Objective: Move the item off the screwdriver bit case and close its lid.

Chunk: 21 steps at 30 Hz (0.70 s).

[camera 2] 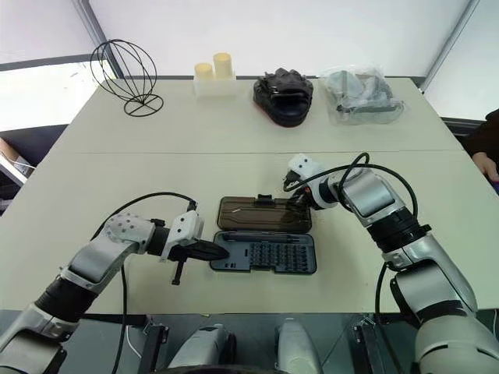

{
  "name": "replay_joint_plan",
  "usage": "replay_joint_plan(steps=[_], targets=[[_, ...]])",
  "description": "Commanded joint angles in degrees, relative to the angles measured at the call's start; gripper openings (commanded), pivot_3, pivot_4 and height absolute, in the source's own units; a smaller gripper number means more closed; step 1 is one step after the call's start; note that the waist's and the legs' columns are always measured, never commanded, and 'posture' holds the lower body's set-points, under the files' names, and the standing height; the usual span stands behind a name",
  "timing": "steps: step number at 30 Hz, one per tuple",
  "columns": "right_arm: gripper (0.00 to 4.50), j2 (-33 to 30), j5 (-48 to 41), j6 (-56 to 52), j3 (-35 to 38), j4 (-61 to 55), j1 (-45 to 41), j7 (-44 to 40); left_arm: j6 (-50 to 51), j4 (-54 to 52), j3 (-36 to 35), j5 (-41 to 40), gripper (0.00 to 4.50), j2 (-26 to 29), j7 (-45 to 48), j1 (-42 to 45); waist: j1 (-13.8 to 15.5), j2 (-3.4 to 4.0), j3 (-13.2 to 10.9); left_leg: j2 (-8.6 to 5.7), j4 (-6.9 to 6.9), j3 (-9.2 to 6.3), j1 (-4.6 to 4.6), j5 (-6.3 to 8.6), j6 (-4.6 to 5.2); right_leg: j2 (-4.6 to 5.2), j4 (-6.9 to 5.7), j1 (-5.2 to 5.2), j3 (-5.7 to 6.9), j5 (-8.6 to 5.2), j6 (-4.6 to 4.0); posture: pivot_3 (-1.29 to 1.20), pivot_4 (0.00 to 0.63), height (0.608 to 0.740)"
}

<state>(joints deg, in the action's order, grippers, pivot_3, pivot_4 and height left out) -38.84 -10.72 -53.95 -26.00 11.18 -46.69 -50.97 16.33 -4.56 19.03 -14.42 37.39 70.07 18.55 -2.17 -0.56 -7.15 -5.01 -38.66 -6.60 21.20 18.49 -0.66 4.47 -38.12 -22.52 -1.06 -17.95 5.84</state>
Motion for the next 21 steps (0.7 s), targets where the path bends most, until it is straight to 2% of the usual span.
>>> replay_joint_plan(steps=[1,4,6,8,11,14,18,21], targets=[[0.05,2.0,3.6,3.1,-3.3,6.2,1.7,-1.2,2.7,1.2,0.9,1.3,0.00,0.2,-1.0,-1.6,-0.1,-0.18,0.1,0.01,0.07,0.00,-0.17,0.01,0.00,0.00,0.03,0.15,0.00,0.00,0.00,0.00,0.150,0.740],[0.05,2.3,7.5,11.8,-4.2,8.5,1.9,-2.2,3.1,1.0,0.8,1.4,0.00,0.0,-1.3,-1.9,-0.3,-0.33,0.3,0.01,0.53,0.08,-0.94,0.16,0.28,0.04,0.24,0.50,-0.05,-0.01,0.00,0.00,0.150,0.740],[0.05,0.7,11.9,23.1,-4.5,7.9,2.3,-0.8,3.5,0.9,0.6,1.2,0.00,-0.2,-1.5,-2.0,-0.4,-0.36,0.4,0.04,0.55,0.08,-0.97,0.16,0.28,0.02,0.24,0.49,-0.05,-0.01,0.00,0.00,0.150,0.740],[0.05,-0.1,13.9,27.2,-3.4,6.9,2.5,0.0,3.7,1.0,0.4,1.1,0.00,-0.2,-1.5,-2.0,-0.4,-0.36,0.4,0.05,0.55,0.14,-0.98,0.15,0.26,0.01,0.24,0.46,-0.05,-0.01,0.00,0.00,0.150,0.740],[0.05,-4.6,19.0,33.2,0.2,-1.2,4.1,3.9,3.7,1.5,-0.1,1.0,0.00,-0.1,-1.5,-1.9,-0.1,-0.23,0.3,0.08,0.54,0.22,-0.84,0.08,0.14,0.01,0.21,0.31,-0.07,-0.01,0.00,0.00,0.150,0.740],[0.05,-7.4,20.4,32.9,4.6,-9.7,7.6,6.1,3.9,1.8,-0.5,0.7,0.00,-0.1,-1.3,-1.7,0.7,0.26,0.0,0.01,0.49,0.23,-0.58,-0.06,-0.10,0.06,0.10,0.18,-0.11,0.00,0.01,0.00,0.150,0.740],[0.05,-9.6,21.2,30.3,9.0,-21.1,14.9,7.7,4.5,1.8,-0.8,0.0,0.00,0.0,-1.3,-1.3,1.8,0.33,0.0,0.01,0.40,0.16,0.39,-0.17,-0.29,0.06,-0.04,-0.68,-0.07,0.00,0.01,0.00,0.150,0.740],[0.05,-9.9,22.1,27.4,10.8,-27.1,19.9,8.3,4.6,1.8,-1.0,-0.1,0.00,0.0,-1.2,-1.1,1.7,0.33,0.0,-0.03,0.44,0.16,0.42,-0.16,-0.27,0.09,0.00,-0.69,-0.06,0.00,0.01,0.00,0.150,0.740]])
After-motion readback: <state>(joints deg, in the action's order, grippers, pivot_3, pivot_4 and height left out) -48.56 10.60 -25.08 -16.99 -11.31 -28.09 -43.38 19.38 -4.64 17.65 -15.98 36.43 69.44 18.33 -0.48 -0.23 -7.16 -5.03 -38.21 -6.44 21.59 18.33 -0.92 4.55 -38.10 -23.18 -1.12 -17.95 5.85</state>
